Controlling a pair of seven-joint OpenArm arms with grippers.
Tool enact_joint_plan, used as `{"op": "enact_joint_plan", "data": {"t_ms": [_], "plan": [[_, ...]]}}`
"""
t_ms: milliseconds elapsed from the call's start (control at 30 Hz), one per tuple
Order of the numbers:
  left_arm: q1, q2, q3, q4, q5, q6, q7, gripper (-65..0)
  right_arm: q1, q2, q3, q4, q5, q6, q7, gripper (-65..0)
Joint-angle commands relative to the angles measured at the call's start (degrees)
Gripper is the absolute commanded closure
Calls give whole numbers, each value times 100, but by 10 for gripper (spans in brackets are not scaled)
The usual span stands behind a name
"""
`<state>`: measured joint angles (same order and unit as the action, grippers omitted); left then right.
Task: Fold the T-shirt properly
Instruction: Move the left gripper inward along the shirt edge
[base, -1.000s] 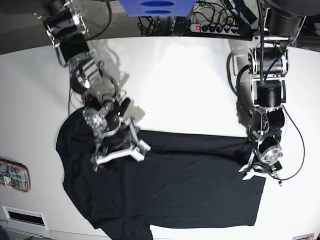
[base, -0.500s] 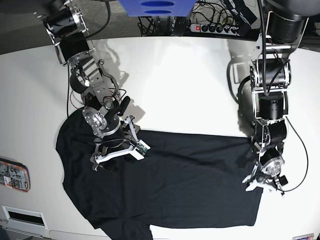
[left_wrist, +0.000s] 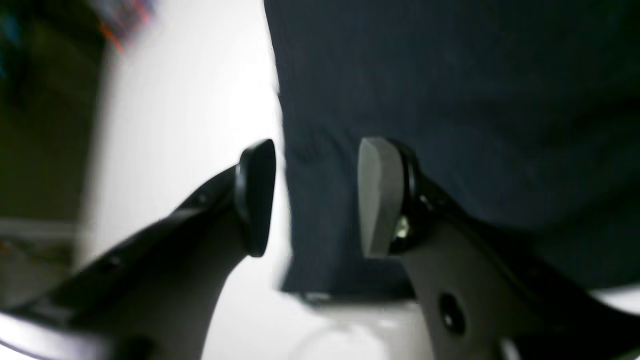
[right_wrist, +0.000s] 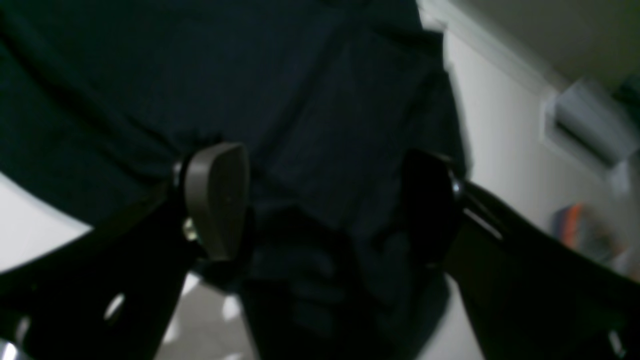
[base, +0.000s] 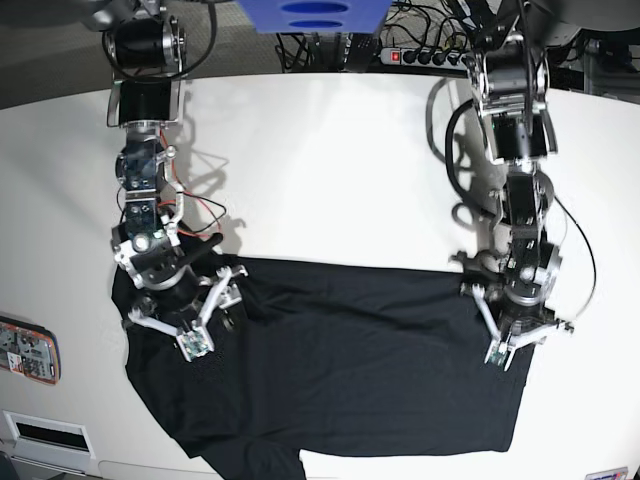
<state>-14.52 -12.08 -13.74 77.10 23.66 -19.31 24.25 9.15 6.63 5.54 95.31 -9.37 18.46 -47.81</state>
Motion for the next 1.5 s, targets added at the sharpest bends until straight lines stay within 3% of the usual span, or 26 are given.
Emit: {"op": "enact_joint_plan", "data": {"t_ms": [0, 167, 400, 633, 1000, 1267, 1467], "plan": [[-47, -54, -20, 259, -261, 54, -12, -265, 109, 0, 57, 135, 71, -13, 179, -461], [138, -212, -11, 215, -1043, 54, 164, -265, 92, 0, 48, -410, 71, -13, 249, -461], [-187, -362, -2, -427, -1342, 54, 120, -265, 136, 0, 83, -1693, 71, -13, 838, -461], [-319, -370, -28, -1270, -1386, 54, -891, -265, 136, 0, 92, -2493, 71, -30, 1252, -461], [-521, -564, -37, -2492, -1465, 72, -1436, -265, 479, 0, 382, -3003, 79, -22, 1260, -461], [-512, -766, -37, -2994, -2880, 63, -1392, -265, 505, 0, 417, -3074, 88, -13, 1375, -461], [-205, -907, -11, -3038, -3039, 63, -1392, -265, 259, 185, 417, -3038, 1319, -13, 1190, -461]]}}
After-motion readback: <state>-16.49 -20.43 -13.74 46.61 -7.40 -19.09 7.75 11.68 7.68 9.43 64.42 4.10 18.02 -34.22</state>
